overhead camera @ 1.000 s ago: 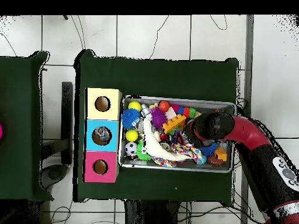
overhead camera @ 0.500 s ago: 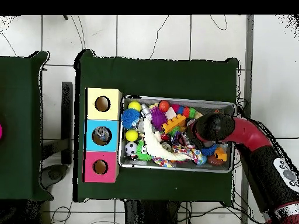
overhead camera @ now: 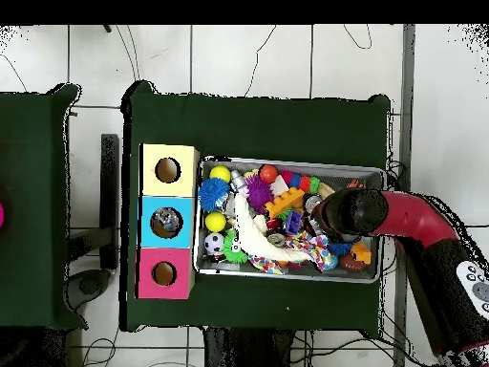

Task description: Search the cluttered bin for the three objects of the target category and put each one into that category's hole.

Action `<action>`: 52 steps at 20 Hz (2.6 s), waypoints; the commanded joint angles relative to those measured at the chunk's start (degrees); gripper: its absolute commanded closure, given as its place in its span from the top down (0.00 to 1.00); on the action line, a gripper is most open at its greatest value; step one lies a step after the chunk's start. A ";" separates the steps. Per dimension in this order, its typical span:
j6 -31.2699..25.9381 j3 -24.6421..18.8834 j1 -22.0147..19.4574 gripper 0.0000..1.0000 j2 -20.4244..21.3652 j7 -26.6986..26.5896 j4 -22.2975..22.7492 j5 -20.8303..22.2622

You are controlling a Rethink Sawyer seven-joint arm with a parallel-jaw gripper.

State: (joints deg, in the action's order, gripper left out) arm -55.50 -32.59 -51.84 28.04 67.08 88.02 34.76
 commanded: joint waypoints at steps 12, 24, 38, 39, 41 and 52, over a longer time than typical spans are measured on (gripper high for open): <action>2.30 7.44 3.29 1.00 -1.12 2.58 -3.55 3.97; 2.69 19.53 13.14 1.00 -5.28 10.24 -14.23 8.03; 12.81 25.43 15.71 1.00 -3.15 13.35 -11.83 6.29; 13.03 25.63 15.76 1.00 -3.18 13.36 -11.91 6.07; 13.73 25.85 16.03 1.00 -3.99 13.37 -12.74 5.62; 18.21 25.36 15.83 1.00 -7.38 12.56 -13.24 1.70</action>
State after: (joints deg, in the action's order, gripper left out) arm -41.59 -6.18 -36.63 24.59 67.15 75.72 39.03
